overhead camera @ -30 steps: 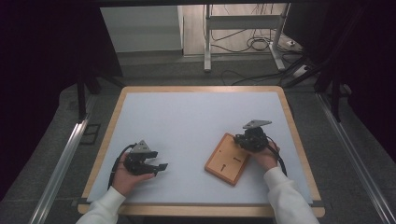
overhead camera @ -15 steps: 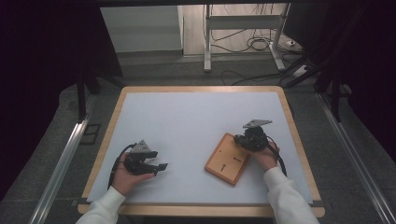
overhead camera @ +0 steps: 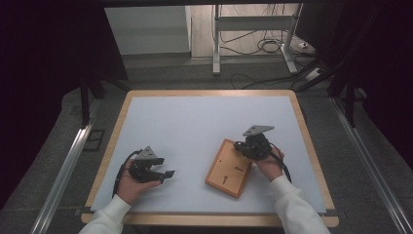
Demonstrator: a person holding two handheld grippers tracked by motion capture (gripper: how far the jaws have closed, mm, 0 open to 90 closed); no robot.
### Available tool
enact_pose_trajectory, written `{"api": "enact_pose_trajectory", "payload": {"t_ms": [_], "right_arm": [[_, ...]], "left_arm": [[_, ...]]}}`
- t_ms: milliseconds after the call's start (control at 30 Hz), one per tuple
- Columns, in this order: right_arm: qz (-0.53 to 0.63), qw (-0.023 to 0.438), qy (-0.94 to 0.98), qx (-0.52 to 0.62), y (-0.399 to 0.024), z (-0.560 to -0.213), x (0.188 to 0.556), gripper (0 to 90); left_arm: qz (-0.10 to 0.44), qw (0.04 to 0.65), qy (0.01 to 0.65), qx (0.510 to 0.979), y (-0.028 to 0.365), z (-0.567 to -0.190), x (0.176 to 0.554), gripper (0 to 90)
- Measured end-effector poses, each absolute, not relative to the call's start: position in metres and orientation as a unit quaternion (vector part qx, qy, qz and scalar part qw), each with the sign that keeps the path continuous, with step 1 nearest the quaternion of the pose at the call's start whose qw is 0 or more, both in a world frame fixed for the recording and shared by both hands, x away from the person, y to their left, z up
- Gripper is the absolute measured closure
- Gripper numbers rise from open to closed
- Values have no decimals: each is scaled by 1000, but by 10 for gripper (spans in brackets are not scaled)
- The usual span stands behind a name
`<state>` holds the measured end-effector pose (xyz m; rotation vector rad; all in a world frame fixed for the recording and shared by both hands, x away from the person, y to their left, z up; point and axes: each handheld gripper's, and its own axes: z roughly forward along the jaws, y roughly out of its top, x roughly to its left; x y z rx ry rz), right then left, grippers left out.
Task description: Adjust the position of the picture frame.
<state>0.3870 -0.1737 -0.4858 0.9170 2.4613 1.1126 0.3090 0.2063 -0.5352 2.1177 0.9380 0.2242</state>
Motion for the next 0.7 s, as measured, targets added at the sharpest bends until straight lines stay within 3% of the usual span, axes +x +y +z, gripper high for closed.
{"api": "enact_pose_trajectory", "payload": {"t_ms": [333, 700], "right_arm": [[409, 120, 862, 276, -133, -483, 383, 839], [401, 96, 875, 252, -86, -503, 392, 839]], "left_arm": [[90, 398, 370, 835, 208, -534, 309, 295], [91, 402, 372, 832, 211, -533, 309, 295]]}}
